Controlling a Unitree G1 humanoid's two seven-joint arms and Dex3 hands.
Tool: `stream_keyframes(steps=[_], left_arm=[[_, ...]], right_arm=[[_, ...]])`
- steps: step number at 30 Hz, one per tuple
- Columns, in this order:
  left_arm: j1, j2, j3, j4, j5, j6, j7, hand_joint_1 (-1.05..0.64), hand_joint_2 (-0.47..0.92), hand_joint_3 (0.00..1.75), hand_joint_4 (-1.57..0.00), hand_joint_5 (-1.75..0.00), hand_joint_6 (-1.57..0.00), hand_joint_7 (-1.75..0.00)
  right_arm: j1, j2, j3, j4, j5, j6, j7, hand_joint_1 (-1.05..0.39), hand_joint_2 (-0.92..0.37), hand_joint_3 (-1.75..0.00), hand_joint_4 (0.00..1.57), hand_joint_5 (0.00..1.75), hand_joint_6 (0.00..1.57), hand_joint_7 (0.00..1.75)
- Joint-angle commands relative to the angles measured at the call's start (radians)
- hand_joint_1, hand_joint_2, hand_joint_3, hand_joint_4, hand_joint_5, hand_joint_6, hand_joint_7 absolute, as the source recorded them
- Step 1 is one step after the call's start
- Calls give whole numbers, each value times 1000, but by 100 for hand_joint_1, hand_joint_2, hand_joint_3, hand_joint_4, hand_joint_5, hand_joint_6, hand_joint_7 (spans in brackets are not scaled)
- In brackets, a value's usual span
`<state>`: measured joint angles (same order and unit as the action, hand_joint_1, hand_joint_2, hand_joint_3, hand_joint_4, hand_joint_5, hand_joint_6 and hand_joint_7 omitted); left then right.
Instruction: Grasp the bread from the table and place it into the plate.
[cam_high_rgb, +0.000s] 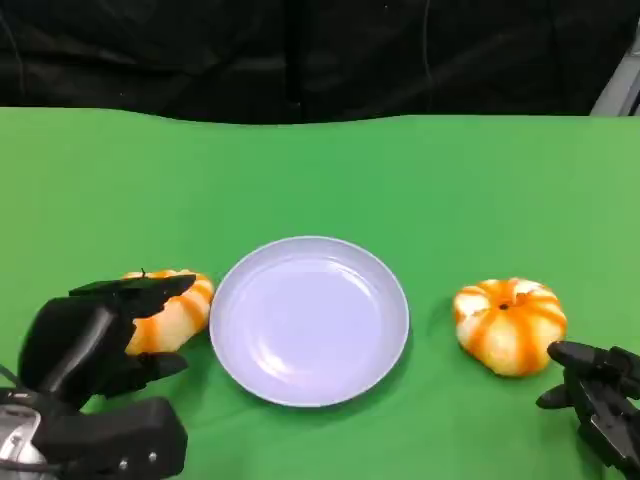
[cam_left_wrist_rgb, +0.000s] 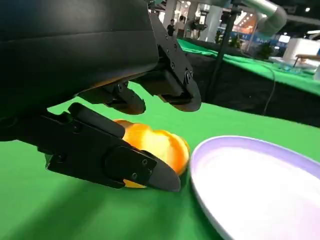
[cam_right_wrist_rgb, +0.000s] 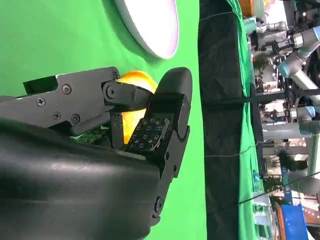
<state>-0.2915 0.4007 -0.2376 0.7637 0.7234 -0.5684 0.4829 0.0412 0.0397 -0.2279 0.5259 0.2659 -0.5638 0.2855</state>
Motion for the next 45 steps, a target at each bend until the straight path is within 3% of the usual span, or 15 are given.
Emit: stream_keyframes(steps=[1,34,40,44,45], left_arm=[[-19,29,-16,20,-3,17,8,-58,92,3,-55,0,-61,0],[-162,-17,-143,300,-32,90,2,-60,92,11,-48,-1,-55,0],[-173,-23,-150,330,-54,82,-7,-47,92,8,-50,-1,-55,0],[-175,-24,-156,343,-62,73,0,-29,91,3,-51,-1,-55,0],[-175,-24,-158,345,-62,69,3,-17,89,2,-52,-1,-56,0]], right_arm=[[-3,-8,-8,5,6,-17,-3,-5,-92,-41,69,130,108,34],[10,-12,-14,-9,10,-7,-4,-6,-92,-42,69,128,102,42],[4,-14,-16,2,16,-13,7,-6,-92,-42,70,128,101,44],[2,-15,-19,5,16,-16,9,-5,-92,-42,70,129,101,45],[2,-15,-20,5,16,-15,8,-5,-92,-42,70,129,101,46]])
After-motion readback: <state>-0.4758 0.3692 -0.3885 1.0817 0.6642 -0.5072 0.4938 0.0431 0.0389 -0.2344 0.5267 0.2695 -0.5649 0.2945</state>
